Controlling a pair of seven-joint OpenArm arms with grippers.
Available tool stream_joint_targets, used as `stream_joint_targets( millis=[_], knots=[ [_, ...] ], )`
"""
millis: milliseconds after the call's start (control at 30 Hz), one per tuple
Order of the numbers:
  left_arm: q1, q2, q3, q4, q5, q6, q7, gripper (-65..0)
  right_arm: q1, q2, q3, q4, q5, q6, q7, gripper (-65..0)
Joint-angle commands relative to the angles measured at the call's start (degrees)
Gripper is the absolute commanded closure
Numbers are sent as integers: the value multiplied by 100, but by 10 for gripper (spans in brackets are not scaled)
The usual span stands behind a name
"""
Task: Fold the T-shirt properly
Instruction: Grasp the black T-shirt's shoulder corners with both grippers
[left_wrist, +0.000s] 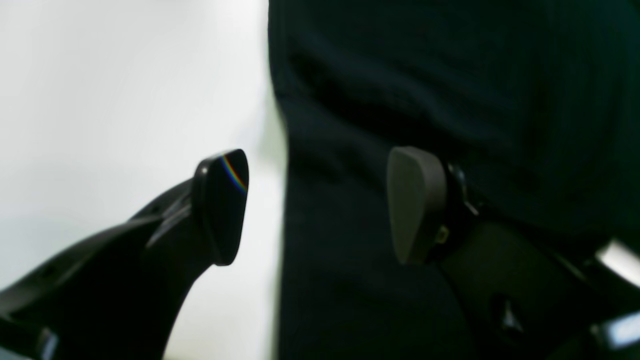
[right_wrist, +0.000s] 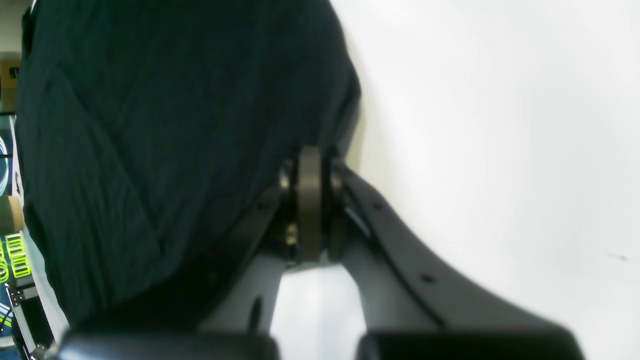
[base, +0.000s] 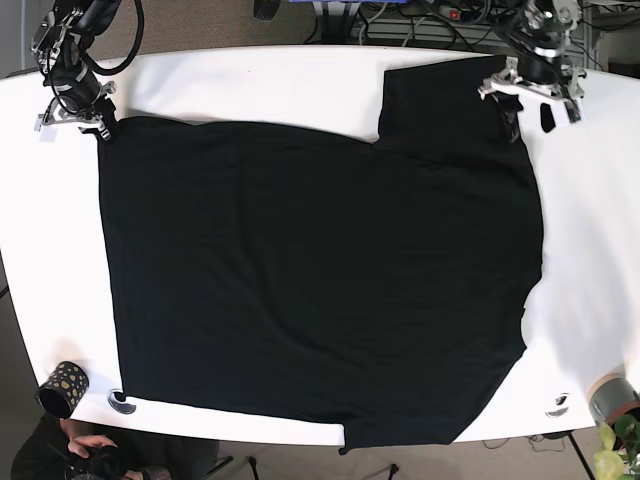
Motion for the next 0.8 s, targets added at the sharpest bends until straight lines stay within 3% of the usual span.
stream_joint_targets(
  millis=[0,133,267,433,767],
  knots=[
    [79,-99,-154,100,-400,-111,124,-410,-2,113,36,84,114,62,51,0],
    [70,-222,-559,92,-1261,-788,625,-410,-11,113,36,84,114,62,51,0],
    [9,-214,-981,-14,-1586,-1166,1276,-410,-19,113,36,84,114,62,51,0],
    [-141,-205,-1350,-550,-1613,-1711,1795,-408,-11,113,36,84,114,62,51,0],
    [-18,-240,-1227,-1412,-1595,-2836,1821,-404,-11,104,36,84,114,62,42,0]
  ],
)
